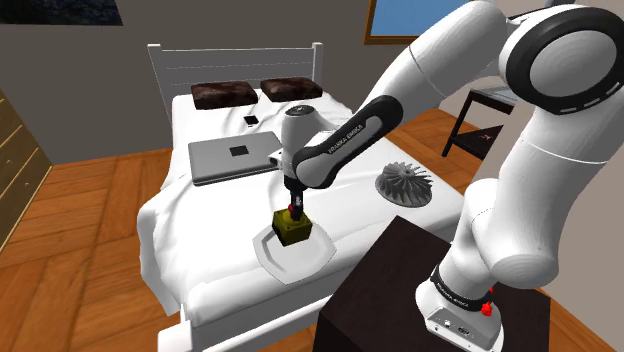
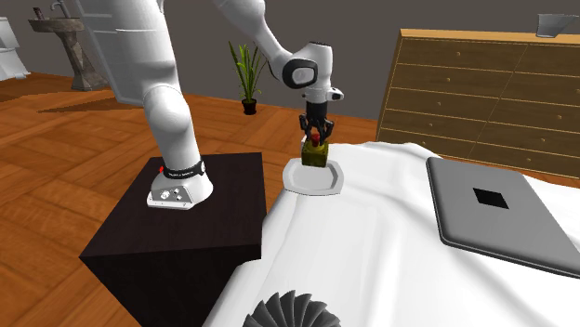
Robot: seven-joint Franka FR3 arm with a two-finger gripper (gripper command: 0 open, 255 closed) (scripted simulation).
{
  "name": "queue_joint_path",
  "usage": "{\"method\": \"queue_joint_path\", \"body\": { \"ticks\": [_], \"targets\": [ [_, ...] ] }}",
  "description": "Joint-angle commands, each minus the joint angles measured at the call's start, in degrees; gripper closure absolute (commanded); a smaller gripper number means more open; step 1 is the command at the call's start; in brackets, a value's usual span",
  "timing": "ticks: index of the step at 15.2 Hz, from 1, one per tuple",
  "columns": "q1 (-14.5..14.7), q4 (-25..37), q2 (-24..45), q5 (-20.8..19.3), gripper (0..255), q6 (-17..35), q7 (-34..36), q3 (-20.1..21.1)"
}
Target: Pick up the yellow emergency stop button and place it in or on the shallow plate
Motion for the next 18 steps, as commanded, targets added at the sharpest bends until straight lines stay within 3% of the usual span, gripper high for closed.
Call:
{"method": "queue_joint_path", "body": {
  "ticks": [1,11,18],
  "targets": [
    [-0.01,-0.15,1.37,0.40,255,1.59,-0.27,0.03],
    [-0.33,-0.84,8.71,2.93,255,9.49,-1.93,0.64],
    [-0.38,-0.84,9.19,3.10,255,9.95,-2.05,0.73]
  ]
}}
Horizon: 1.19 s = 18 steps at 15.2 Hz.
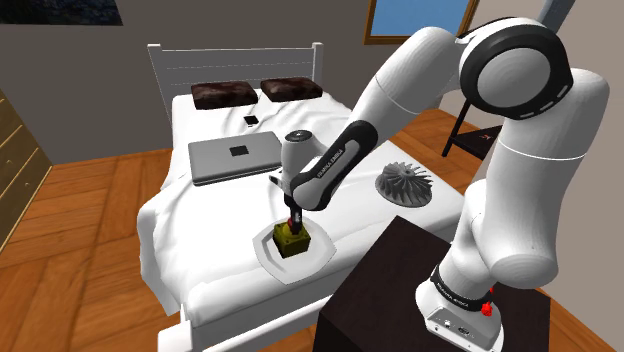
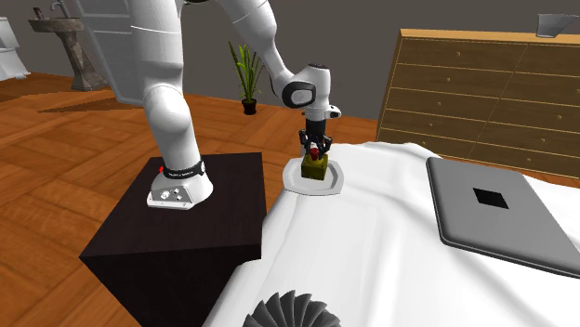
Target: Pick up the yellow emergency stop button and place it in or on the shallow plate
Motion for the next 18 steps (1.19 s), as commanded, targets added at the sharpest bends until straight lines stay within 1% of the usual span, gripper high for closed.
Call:
{"method": "queue_joint_path", "body": {
  "ticks": [1,2,7,11,18],
  "targets": [
    [0.00,0.03,0.00,0.01,255,0.03,0.00,0.00],
    [0.00,0.02,0.00,0.01,0,0.04,0.00,0.00],
    [0.00,0.03,0.01,0.01,0,0.03,0.00,0.01],
    [0.59,0.41,-7.15,-2.49,0,-7.38,1.79,-0.76],
    [0.55,0.41,-7.15,-2.49,0,-7.38,1.79,-0.73]
  ]
}}
